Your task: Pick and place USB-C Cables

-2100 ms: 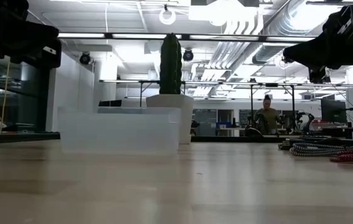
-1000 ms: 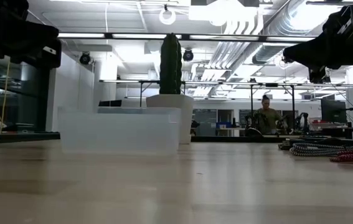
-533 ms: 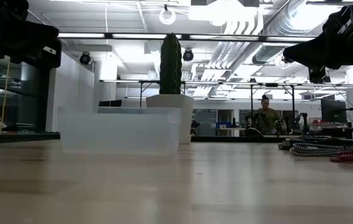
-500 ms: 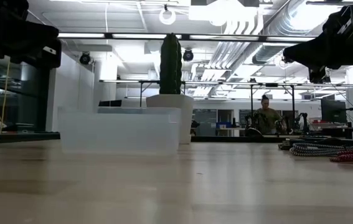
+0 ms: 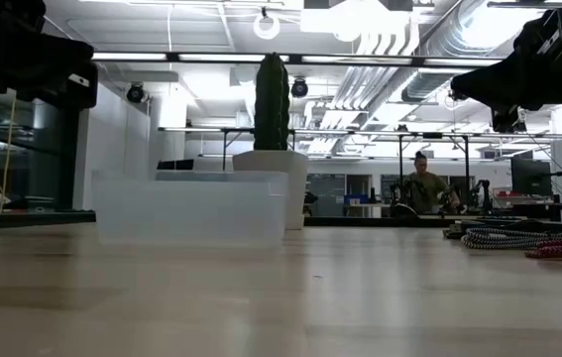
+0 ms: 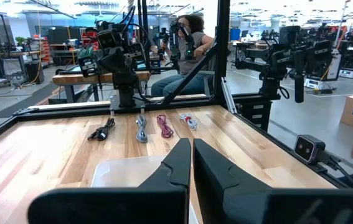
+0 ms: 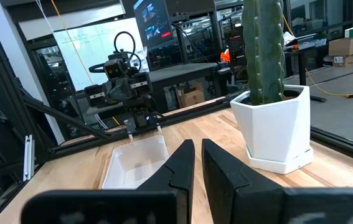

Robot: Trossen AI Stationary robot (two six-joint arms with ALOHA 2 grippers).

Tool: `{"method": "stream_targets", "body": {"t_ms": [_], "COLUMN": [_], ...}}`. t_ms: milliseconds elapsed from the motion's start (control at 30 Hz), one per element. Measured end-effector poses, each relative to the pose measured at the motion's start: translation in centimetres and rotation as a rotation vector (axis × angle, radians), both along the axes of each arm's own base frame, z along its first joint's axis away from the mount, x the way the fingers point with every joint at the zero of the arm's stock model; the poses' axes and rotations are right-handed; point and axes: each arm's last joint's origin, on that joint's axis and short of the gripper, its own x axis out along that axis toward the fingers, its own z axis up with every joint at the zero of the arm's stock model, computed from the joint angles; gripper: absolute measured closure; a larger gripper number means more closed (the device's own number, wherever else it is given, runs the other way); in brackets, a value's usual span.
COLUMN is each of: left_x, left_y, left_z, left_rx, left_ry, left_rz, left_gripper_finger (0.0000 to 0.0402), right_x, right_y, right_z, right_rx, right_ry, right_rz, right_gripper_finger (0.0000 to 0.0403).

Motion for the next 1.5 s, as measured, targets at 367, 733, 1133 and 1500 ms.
{"method": "stream_targets", "body": {"t_ms": [367, 733, 1133, 1500], "left_x": [0.0, 0.0, -0.7, 0.7], "left_y": [0.0, 0.0, 0.0, 1.5], "left_z": [0.0, 0.0, 3.5, 4.2], "left_rx": [0.000, 0.000, -0.066, -0.088], "left_ry": [0.000, 0.000, -0.361, -0.316], "left_rz": [0.000, 0.000, -0.013, 0.365], "left_gripper_finger": [0.0401, 0.0401, 0.0401, 0.0400], "right_x": [0.0, 0.0, 0.0, 0.0], "right_y": [0.0, 0.0, 0.0, 0.0], "right_z": [0.0, 0.0, 0.0, 0.0], "right_rx": [0.000, 0.000, 0.000, 0.000], "right_ry": [0.000, 0.000, 0.000, 0.000], "right_rz": [-0.001, 0.000, 0.000, 0.000], "right_gripper_finger": [0.0379, 0.0379, 0.0379, 0.0379]}}
